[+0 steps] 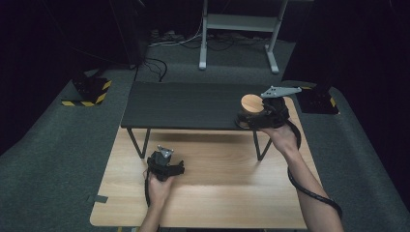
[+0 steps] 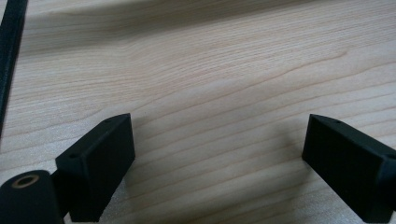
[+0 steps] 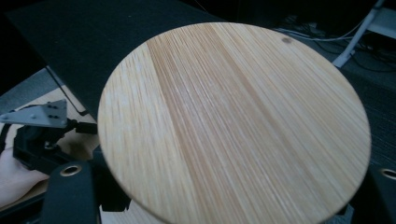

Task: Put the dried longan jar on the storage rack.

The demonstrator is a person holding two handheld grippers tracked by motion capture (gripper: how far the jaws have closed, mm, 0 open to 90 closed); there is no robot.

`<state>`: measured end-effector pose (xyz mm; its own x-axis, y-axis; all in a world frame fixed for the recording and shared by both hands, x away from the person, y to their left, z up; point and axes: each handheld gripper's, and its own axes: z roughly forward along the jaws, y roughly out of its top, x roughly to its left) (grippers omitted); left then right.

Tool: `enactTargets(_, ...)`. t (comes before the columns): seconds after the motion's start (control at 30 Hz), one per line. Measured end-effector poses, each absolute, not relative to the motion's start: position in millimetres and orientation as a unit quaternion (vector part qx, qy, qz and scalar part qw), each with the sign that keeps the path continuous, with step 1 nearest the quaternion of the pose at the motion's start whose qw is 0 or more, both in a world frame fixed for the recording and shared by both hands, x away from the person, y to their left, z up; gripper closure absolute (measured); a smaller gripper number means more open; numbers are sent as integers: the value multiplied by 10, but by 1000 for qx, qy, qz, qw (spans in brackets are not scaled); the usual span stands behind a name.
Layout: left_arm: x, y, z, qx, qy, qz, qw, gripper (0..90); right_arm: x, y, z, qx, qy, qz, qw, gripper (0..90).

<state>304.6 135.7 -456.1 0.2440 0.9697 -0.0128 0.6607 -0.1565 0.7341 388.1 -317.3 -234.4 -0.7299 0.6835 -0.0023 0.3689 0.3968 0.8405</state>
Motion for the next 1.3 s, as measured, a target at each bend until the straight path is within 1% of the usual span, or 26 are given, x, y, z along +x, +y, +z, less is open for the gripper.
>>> enactTargets(0.27,3046,1355,-4562,721,566,242,320,93,3973,-3094,-2371,329,817,439,179,251)
enactTargets(0.47,3046,1355,-4562,721,566,242,320,93,3982,-3042,-2391,327,816,438,187,251)
enactTargets(1.03,3045,1355,-4560,721,566,242,319,96,3960,-3040,-2436,329,811,446,189,242)
enactTargets(1.2,3046,1355,-4559,721,566,242,319,96,3931,-3060,-2473,331,806,451,196,145)
enactTargets(1.3,3045,1354,-4559,721,566,242,318,96,3883,-3080,-2501,330,802,453,206,111)
